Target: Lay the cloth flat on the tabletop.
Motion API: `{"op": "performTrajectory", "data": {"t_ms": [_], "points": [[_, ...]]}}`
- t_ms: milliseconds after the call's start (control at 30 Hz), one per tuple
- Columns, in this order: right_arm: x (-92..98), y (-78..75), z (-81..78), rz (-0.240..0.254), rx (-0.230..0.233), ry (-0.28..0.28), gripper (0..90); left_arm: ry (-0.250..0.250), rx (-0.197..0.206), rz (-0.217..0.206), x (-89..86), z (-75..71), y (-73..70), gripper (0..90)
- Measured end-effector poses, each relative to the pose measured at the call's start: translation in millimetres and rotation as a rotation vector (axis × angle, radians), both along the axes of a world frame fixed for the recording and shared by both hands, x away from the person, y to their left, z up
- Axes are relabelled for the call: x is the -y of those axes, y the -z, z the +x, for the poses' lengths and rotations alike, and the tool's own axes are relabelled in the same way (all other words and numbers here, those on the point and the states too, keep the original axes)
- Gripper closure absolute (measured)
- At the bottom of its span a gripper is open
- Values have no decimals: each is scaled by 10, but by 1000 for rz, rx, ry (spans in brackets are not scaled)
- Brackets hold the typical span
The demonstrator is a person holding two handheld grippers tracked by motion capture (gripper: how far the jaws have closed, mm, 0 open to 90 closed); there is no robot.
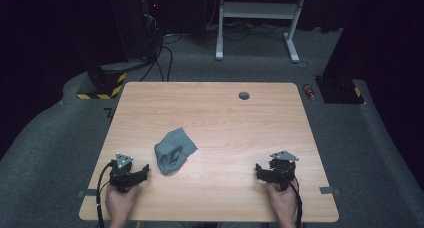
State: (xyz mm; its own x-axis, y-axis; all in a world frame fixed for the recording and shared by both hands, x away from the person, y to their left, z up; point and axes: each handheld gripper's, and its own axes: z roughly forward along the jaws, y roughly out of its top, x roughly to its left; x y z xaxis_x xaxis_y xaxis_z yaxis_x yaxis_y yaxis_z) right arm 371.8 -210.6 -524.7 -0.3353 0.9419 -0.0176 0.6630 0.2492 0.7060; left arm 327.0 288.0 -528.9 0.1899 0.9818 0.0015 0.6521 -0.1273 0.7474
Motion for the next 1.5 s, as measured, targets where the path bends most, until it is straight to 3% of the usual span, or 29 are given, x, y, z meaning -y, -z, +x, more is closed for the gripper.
{"op": "performTrajectory", "data": {"t_ms": [433, 800, 933, 1100, 1500], "points": [[3, -3, -3, 3, 2, 8, 142, 22, -1, -11, 5, -15, -1, 268], [4, -2, -1, 5, 4, 7, 144, 56, -14, -27, 7, -2, 2, 174], [4, -3, -2, 3, 3, 8, 144, 67, -44, 6, 25, 8, -26, 179], [1, -3, -3, 2, 4, 8, 147, 65, -52, -66, 0, 7, -98, 226], [1, -3, -3, 2, 4, 8, 147, 136, -11, -82, 185, -29, -343, 269]]}}
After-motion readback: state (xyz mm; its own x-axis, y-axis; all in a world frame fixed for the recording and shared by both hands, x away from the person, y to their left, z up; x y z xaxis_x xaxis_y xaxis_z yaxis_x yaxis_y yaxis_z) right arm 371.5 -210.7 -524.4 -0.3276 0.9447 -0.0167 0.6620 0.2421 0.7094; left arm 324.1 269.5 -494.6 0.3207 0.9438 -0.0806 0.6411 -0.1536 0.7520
